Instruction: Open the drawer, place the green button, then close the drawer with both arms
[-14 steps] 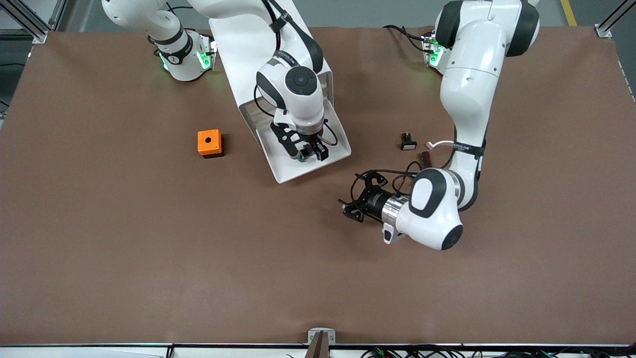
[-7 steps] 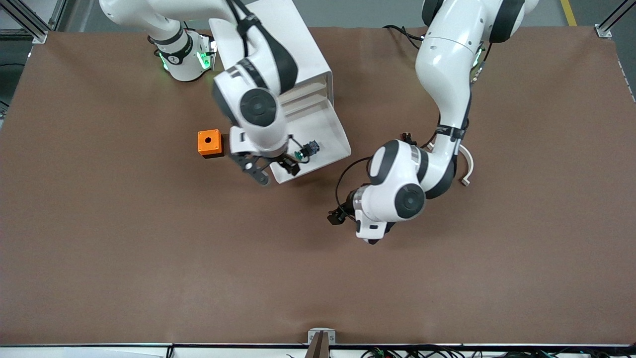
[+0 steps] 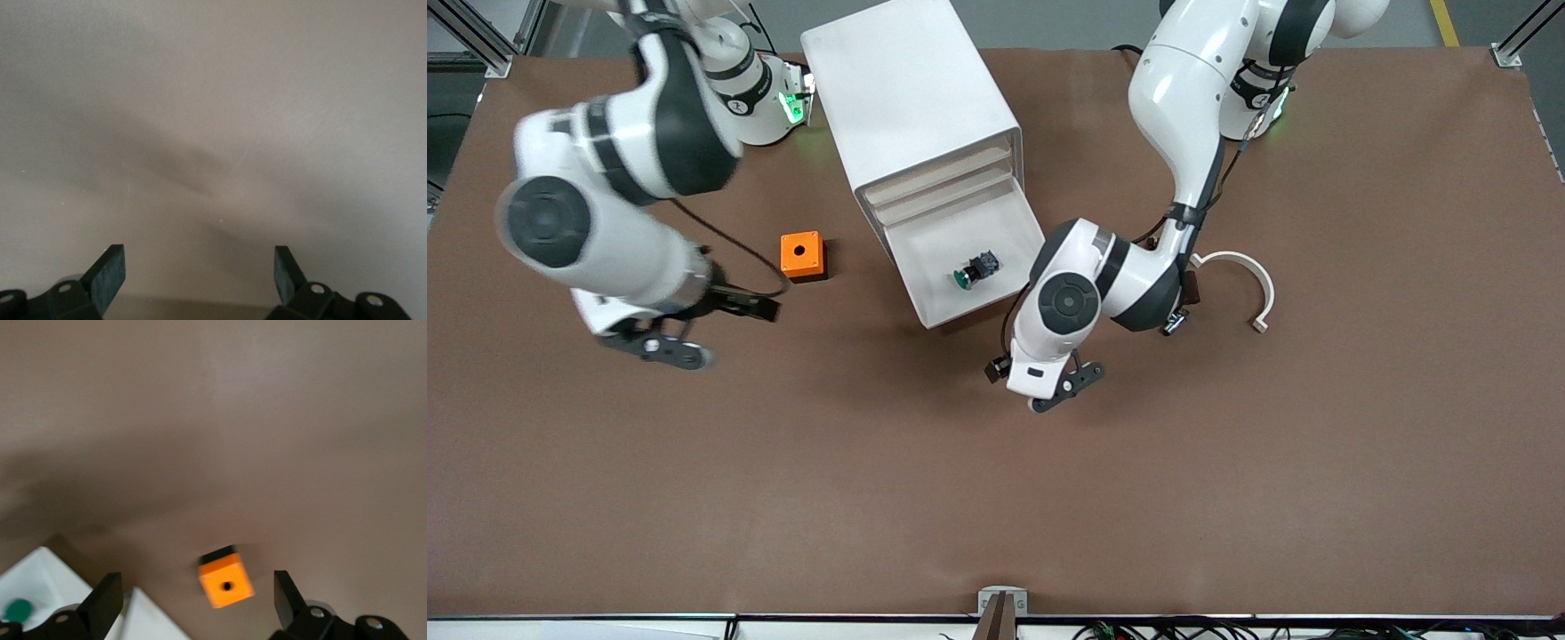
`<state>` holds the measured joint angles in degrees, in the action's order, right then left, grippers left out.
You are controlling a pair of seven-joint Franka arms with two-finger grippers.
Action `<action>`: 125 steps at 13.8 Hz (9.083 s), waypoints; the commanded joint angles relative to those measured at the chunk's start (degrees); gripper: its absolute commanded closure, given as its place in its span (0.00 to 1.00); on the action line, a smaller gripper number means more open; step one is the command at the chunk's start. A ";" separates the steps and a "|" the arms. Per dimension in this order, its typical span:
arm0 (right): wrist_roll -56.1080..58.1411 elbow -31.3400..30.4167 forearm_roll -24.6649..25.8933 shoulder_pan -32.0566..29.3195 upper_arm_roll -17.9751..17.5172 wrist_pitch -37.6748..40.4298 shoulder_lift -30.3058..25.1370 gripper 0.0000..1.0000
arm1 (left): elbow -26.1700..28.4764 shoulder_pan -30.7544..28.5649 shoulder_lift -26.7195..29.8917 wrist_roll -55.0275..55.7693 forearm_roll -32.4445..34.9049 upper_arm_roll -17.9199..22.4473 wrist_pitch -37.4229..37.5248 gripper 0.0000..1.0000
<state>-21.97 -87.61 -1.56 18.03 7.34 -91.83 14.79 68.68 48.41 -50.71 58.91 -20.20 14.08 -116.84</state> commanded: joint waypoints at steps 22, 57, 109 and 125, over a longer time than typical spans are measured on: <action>21.18 7.37 0.51 -16.46 -1.89 4.82 -2.40 0.00 | 12.79 11.54 6.86 6.30 -1.14 -4.33 -0.49 0.01; 19.15 -11.44 1.65 -15.32 -2.07 1.13 -22.52 0.00 | 11.30 2.15 25.64 3.06 -9.87 -1.08 16.53 0.01; 24.61 -9.51 2.79 -17.16 -1.63 1.48 -22.52 0.00 | 15.34 -51.57 47.73 -54.08 16.42 -15.04 31.43 0.01; 24.52 -9.51 2.71 -17.86 -1.81 2.18 -22.52 0.00 | 13.67 -50.07 47.46 -54.17 17.56 -17.95 27.02 0.01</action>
<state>1.83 -97.11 0.51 1.07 6.28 -90.11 -7.36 82.79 -1.51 -3.17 4.80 -4.04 -3.02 -89.74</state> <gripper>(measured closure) 0.000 0.004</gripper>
